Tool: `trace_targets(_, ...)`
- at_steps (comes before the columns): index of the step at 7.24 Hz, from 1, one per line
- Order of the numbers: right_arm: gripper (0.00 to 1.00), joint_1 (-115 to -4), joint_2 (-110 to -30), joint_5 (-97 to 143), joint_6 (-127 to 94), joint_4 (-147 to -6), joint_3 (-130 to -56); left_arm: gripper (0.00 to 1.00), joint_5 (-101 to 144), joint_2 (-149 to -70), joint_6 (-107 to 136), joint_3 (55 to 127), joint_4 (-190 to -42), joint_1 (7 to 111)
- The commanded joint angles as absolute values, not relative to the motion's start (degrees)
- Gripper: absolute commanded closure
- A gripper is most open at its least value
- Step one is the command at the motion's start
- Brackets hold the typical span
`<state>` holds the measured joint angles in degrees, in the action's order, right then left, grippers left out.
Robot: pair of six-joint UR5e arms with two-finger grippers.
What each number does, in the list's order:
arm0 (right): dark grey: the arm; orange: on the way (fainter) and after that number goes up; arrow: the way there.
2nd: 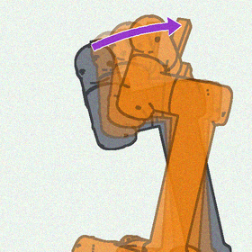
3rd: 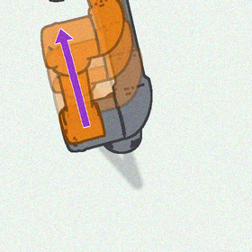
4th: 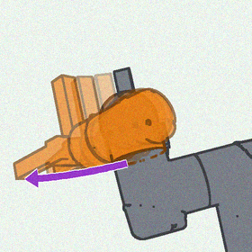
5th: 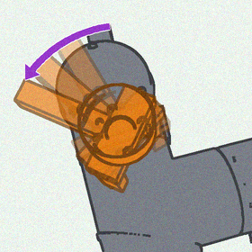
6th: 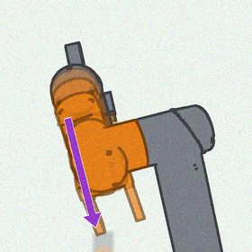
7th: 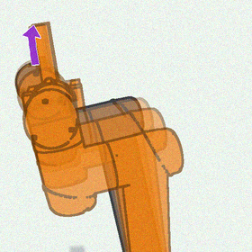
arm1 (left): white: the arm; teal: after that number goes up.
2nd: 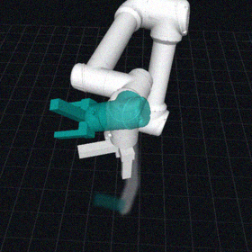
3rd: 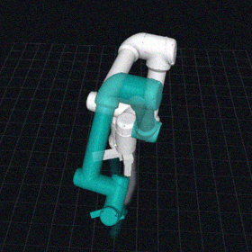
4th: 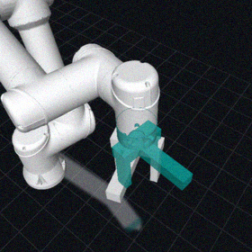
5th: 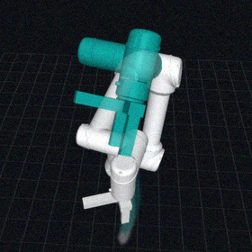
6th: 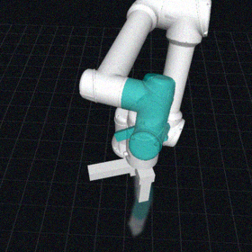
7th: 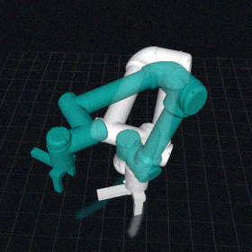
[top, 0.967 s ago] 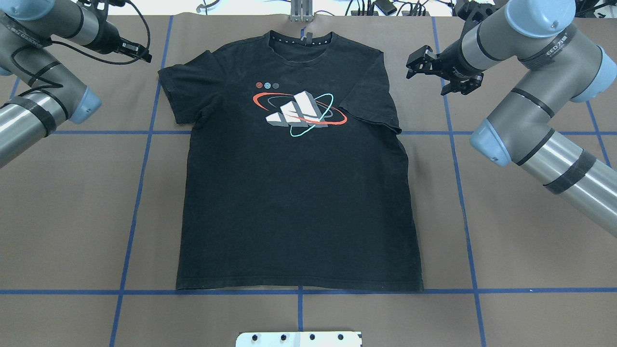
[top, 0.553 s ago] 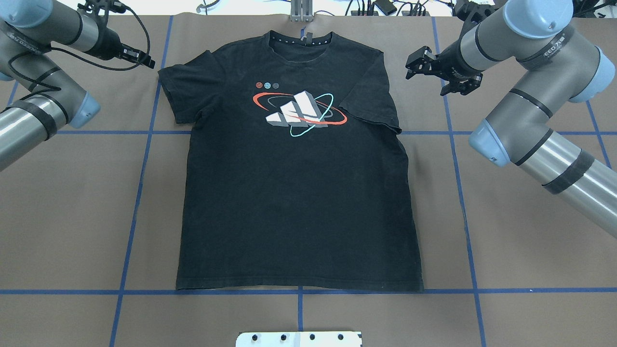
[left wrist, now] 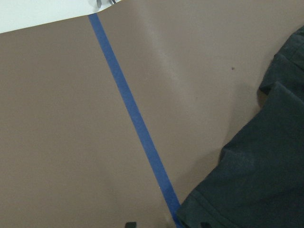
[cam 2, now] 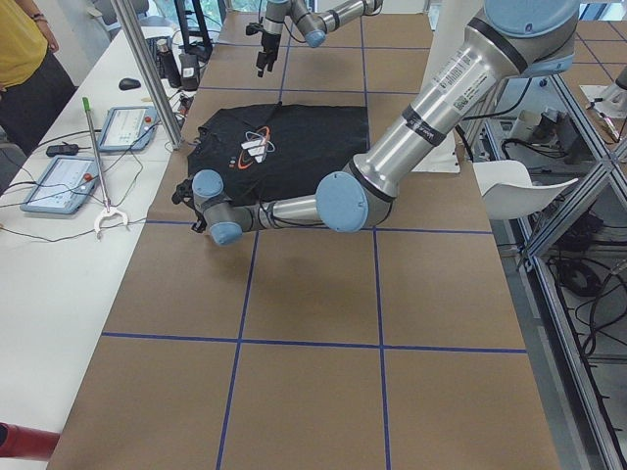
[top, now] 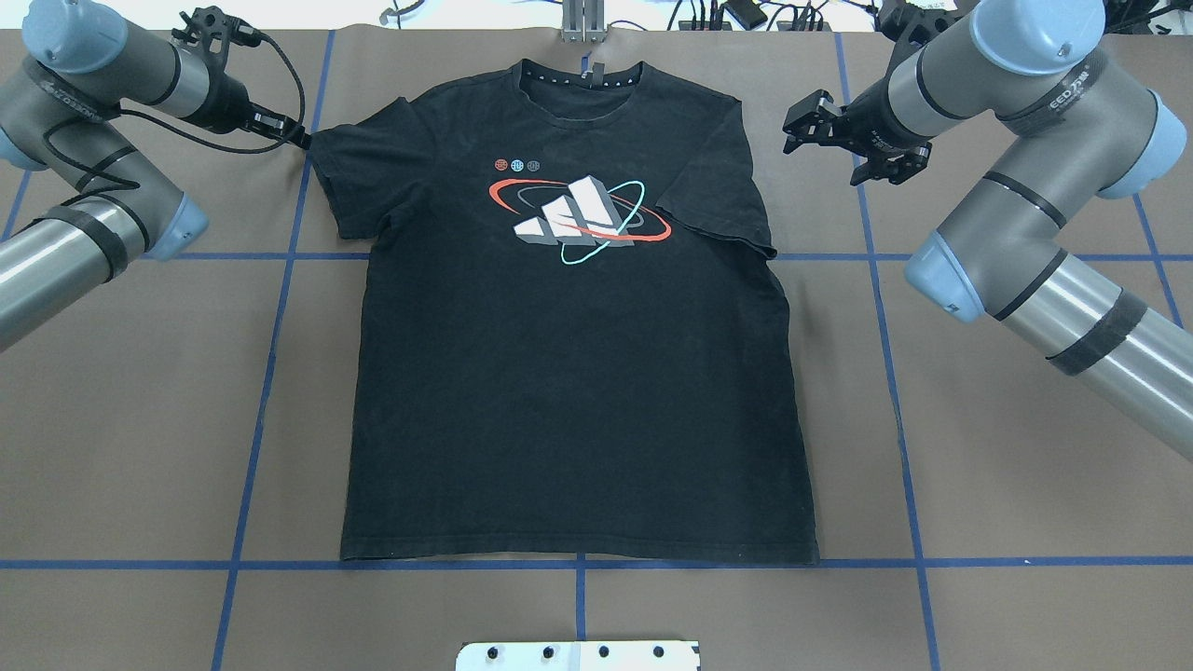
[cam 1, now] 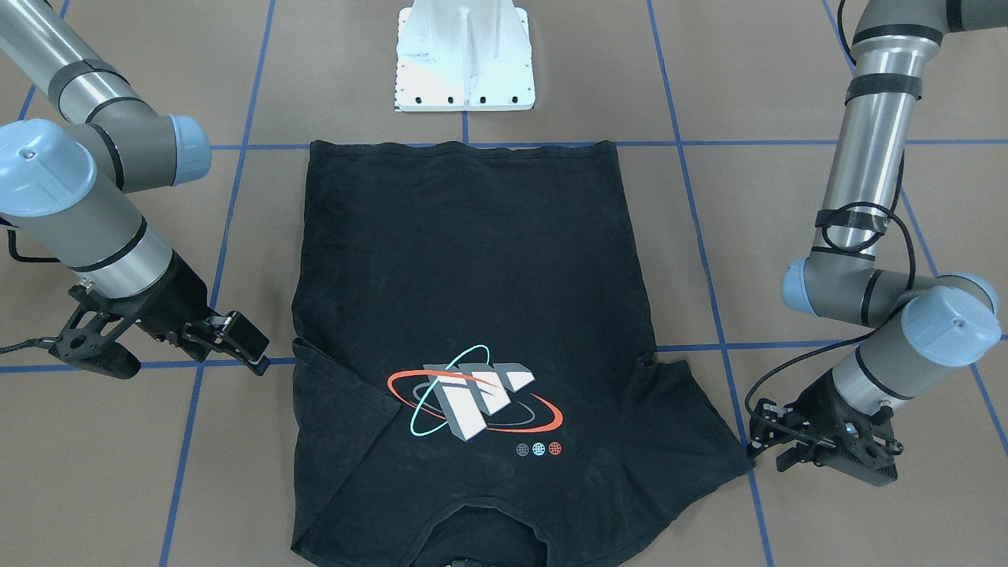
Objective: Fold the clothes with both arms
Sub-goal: 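Lower the left gripper to the shoulder of the sleeve nearest it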
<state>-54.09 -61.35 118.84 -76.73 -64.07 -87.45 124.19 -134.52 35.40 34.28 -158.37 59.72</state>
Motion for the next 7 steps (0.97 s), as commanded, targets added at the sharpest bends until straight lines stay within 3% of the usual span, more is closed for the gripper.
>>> trace_targets(1,0.0,-54.14,-61.35,118.83,-76.73,-64.07,-87.45,0.5,124.1,-136.22,35.42,32.27,-158.38,59.68)
trace_targets(6,0.0,-54.14,-61.35,119.18,-76.73,-64.07,-87.36,0.53,123.31,-136.93,35.42,31.73,-158.38,58.63)
trace_targets(7,0.0,-54.14,-61.26,119.18,-76.73,-64.07,-87.36,0.59,123.14,-136.85,35.42,31.55,-158.38,58.62)
